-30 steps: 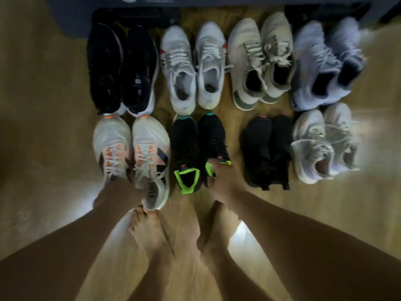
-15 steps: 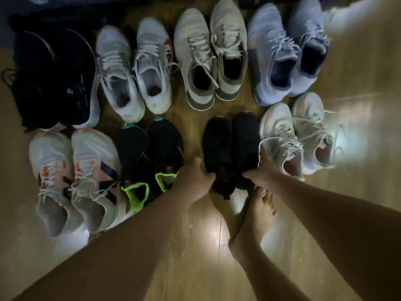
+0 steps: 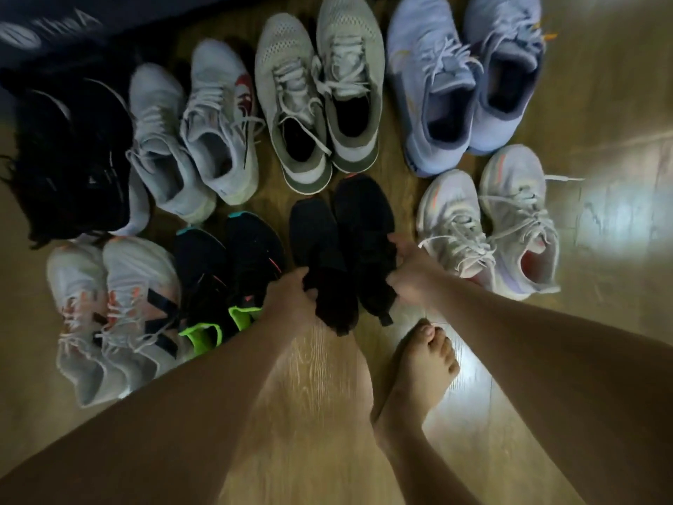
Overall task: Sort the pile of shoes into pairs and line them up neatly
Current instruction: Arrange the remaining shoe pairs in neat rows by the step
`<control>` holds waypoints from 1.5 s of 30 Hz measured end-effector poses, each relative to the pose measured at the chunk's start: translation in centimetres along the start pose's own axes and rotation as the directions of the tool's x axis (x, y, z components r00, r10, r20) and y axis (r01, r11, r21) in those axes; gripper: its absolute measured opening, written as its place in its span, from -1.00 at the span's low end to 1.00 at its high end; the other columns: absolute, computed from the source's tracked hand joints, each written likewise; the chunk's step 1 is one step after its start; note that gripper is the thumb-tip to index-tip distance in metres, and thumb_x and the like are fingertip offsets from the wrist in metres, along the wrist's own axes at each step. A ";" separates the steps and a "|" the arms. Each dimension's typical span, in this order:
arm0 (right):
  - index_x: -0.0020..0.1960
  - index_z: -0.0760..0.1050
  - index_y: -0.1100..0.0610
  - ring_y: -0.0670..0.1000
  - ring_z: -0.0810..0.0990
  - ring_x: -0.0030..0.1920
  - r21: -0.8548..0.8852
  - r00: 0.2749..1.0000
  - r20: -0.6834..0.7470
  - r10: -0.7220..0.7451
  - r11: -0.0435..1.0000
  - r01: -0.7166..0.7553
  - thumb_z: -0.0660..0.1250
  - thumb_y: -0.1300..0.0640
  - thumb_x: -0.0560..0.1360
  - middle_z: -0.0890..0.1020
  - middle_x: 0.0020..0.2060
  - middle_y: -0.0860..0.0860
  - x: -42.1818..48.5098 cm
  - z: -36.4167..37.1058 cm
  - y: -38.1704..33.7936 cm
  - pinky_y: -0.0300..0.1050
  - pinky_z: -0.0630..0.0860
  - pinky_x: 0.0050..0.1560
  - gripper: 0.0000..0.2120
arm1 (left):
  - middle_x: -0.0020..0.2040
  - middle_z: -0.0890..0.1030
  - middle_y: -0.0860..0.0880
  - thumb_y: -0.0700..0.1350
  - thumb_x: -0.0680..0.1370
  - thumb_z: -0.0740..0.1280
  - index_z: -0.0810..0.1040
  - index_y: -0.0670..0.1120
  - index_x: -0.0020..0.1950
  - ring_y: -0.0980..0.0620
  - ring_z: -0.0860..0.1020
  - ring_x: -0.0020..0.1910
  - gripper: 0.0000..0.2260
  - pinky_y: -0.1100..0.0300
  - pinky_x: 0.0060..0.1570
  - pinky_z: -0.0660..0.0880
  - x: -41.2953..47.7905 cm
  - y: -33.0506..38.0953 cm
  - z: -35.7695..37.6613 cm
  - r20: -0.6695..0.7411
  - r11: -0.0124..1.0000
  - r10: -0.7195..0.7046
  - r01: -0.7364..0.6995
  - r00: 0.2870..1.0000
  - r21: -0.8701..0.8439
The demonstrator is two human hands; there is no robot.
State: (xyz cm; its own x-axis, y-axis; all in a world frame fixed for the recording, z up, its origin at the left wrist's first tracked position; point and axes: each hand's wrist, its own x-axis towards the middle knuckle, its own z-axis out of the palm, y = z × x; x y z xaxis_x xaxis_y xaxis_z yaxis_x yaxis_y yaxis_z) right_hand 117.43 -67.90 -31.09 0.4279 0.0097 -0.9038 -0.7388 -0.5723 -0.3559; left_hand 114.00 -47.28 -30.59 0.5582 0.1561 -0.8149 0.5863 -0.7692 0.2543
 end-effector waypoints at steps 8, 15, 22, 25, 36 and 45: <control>0.25 0.51 0.00 0.11 0.55 0.15 -0.105 0.684 -0.694 -0.226 0.971 0.214 0.28 0.22 0.45 0.55 0.17 0.05 -3.1 -8.6 3.6 -0.13 0.43 0.10 -0.62 | 0.09 0.60 -0.05 -0.05 0.61 0.24 0.51 -0.04 0.26 -0.07 0.58 0.07 -0.76 0.02 0.01 0.53 -2.5 6.9 0.9 -0.309 0.937 0.345 -0.303 0.886 0.177; 0.55 0.17 -0.02 0.18 0.53 0.25 0.116 0.865 -0.443 0.237 0.971 -0.207 0.39 -0.08 0.48 0.47 0.37 0.10 -0.8 -17.1 8.8 0.03 0.50 0.21 -0.28 | 0.42 0.40 0.01 0.03 0.47 0.44 0.16 0.07 0.54 -0.05 0.38 0.40 -0.29 0.08 0.30 0.38 -2.5 14.0 9.4 0.275 0.955 0.244 -0.181 0.930 -0.235; 0.42 0.34 -0.05 0.11 0.62 0.04 -0.040 0.932 -0.356 0.063 0.996 -0.083 0.35 0.13 0.47 0.61 0.14 0.03 -0.5 -16.1 9.3 -0.02 0.56 0.07 -0.46 | 0.46 0.34 -0.12 -0.13 0.60 0.29 -0.11 -0.07 0.58 -0.11 0.43 0.34 -0.29 0.11 0.24 0.43 -1.8 16.0 13.7 0.265 0.996 0.075 -0.061 0.961 -0.060; 0.46 0.29 -0.06 0.16 0.61 0.11 -0.048 0.942 -0.331 0.059 0.996 -0.079 0.34 0.12 0.48 0.59 0.21 0.05 -0.4 -16.2 9.6 0.12 0.55 0.18 -0.42 | 0.42 0.39 -0.12 -0.15 0.64 0.19 -0.12 0.00 0.59 -0.10 0.48 0.26 -0.36 0.09 0.17 0.48 -2.6 15.5 13.3 0.197 0.992 0.109 -0.095 0.974 -0.081; 0.55 0.18 -0.03 0.17 0.54 0.21 -0.231 0.953 -0.301 0.043 0.966 -0.116 0.30 0.13 0.53 0.55 0.26 0.12 -2.1 -16.5 8.3 -0.01 0.50 0.20 -0.37 | 0.37 0.41 -0.05 -0.11 0.56 0.31 0.35 -0.04 0.44 -0.07 0.44 0.33 -0.56 0.12 0.26 0.40 -5.5 14.6 7.2 0.070 0.961 0.256 -0.262 0.964 0.088; 0.53 0.21 0.01 0.20 0.41 0.36 -0.381 0.877 -0.398 -0.268 0.918 0.108 0.33 0.00 0.52 0.38 0.39 0.16 1.9 -17.7 -2.3 -0.01 0.38 0.28 -0.37 | 0.36 0.34 -0.15 -0.08 0.50 0.40 0.31 -0.08 0.41 -0.21 0.42 0.29 -0.48 -0.01 0.20 0.41 1.7 8.8 -6.7 -0.227 1.000 0.015 -0.012 0.974 0.013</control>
State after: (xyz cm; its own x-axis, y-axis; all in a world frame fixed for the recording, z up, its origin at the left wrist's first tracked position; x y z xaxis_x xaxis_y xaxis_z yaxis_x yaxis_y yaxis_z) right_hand 129.20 -81.08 -27.76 0.7808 -0.1644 -0.6027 -0.4337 -0.8371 -0.3335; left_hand 124.03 -49.68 -26.23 0.6855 0.2814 -0.6716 0.5716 -0.7793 0.2570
